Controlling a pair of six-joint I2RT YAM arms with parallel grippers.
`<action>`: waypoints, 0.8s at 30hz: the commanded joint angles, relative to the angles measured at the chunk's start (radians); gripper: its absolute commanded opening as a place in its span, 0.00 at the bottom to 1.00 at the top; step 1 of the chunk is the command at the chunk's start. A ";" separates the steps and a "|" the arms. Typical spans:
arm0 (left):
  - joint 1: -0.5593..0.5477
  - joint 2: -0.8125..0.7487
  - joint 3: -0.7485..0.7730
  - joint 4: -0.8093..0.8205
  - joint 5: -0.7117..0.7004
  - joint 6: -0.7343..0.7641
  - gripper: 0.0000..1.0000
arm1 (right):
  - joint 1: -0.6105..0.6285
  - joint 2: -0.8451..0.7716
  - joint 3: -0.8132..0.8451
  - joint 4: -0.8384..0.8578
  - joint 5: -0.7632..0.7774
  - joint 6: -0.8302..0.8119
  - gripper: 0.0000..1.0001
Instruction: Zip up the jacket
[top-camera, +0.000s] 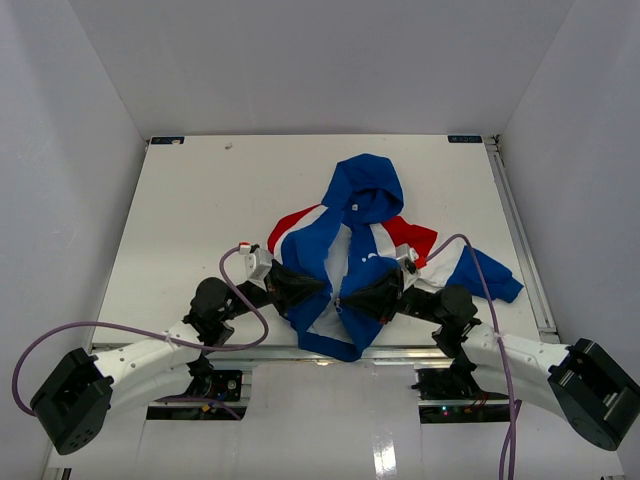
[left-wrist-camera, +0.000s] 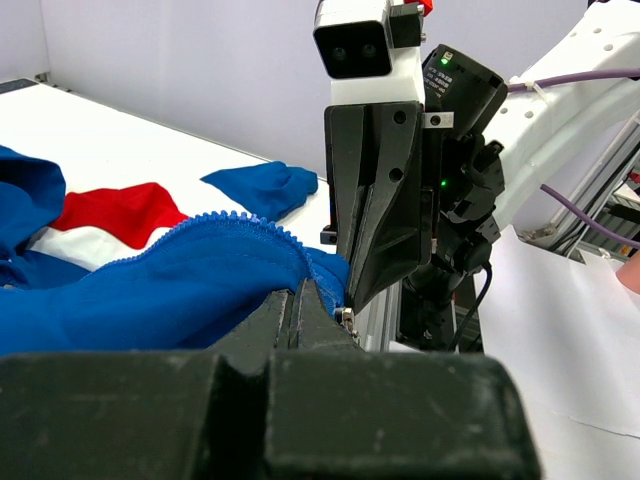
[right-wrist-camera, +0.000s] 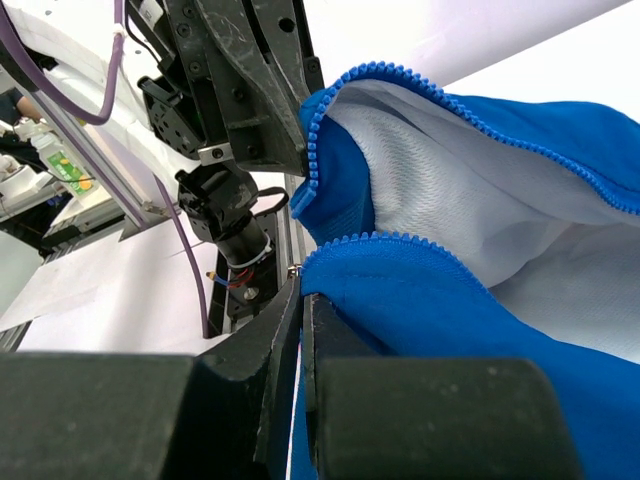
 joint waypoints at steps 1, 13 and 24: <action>0.001 -0.017 -0.008 0.053 -0.008 0.017 0.00 | -0.001 0.006 0.053 0.085 -0.013 0.008 0.08; 0.002 -0.001 -0.013 0.070 0.011 0.018 0.00 | -0.001 0.012 0.065 0.088 -0.013 0.016 0.08; 0.002 0.012 -0.022 0.079 0.015 0.033 0.00 | -0.001 0.017 0.071 0.110 -0.015 0.038 0.08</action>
